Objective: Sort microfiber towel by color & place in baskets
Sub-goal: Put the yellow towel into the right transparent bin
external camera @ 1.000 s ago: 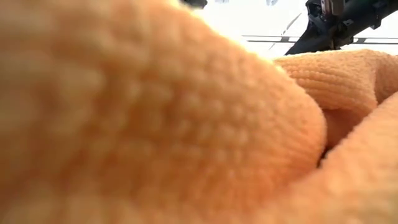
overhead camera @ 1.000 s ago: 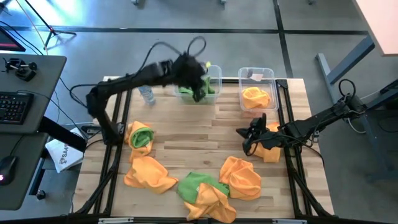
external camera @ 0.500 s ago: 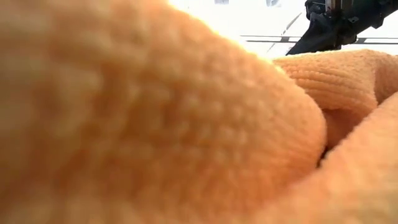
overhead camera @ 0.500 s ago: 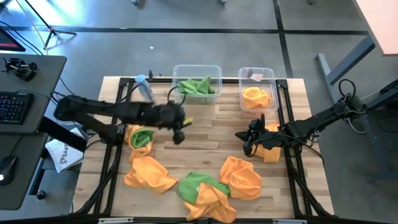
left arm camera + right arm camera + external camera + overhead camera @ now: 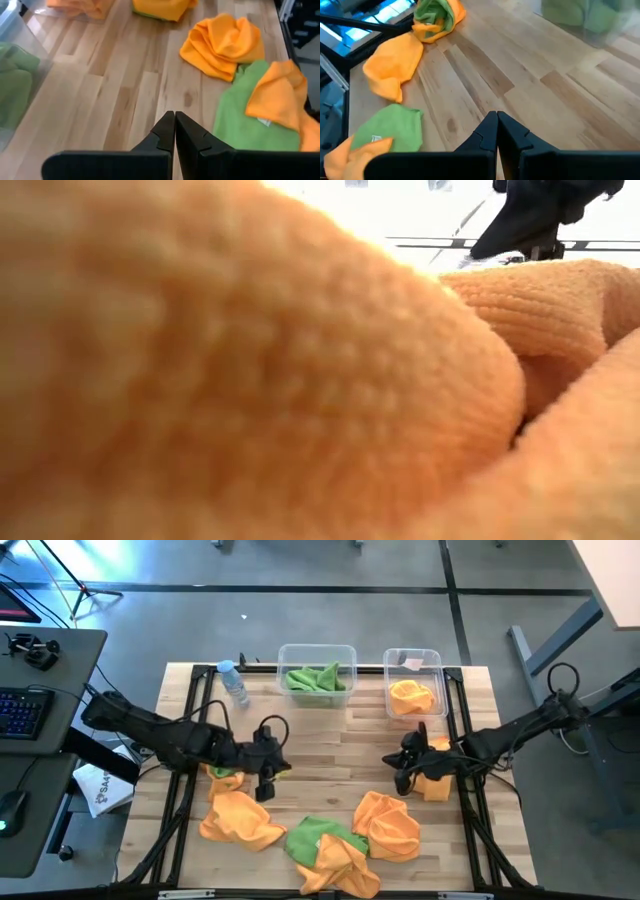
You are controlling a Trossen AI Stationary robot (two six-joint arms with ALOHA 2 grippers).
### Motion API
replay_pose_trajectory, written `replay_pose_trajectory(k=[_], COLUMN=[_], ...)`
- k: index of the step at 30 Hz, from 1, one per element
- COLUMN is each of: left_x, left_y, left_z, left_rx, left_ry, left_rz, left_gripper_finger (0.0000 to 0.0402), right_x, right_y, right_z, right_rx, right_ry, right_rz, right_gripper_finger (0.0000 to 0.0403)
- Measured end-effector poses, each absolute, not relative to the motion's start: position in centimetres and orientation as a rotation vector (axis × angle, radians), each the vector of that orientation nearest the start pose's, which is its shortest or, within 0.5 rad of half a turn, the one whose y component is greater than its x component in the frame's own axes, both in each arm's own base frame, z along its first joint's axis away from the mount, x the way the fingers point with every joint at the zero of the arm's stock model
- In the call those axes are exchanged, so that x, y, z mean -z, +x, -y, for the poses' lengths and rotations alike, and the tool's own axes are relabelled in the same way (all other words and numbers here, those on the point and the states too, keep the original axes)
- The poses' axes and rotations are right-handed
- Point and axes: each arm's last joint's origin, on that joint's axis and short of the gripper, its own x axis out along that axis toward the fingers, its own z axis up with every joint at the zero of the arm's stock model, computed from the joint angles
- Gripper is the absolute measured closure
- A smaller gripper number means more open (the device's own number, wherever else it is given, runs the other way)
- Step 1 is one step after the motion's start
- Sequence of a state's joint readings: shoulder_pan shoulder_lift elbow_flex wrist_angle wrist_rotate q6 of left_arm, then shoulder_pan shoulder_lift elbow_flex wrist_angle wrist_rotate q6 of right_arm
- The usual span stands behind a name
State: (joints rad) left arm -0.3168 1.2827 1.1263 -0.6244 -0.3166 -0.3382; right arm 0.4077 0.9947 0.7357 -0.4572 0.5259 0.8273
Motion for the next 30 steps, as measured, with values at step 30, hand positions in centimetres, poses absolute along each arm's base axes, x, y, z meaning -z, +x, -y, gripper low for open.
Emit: replay_pose_trajectory(k=[30], left_x=[-29.2], left_y=[18.5], left_z=[6.3], left_rx=[-0.071], left_ry=[0.022], left_rz=[-0.656], left_gripper_finger=[0.0401], right_x=[-24.1], right_y=[21.2], right_z=[-8.5], right_rx=[1.051], right_ry=[0.737], right_rz=[-1.133], right_gripper_finger=[0.0296])
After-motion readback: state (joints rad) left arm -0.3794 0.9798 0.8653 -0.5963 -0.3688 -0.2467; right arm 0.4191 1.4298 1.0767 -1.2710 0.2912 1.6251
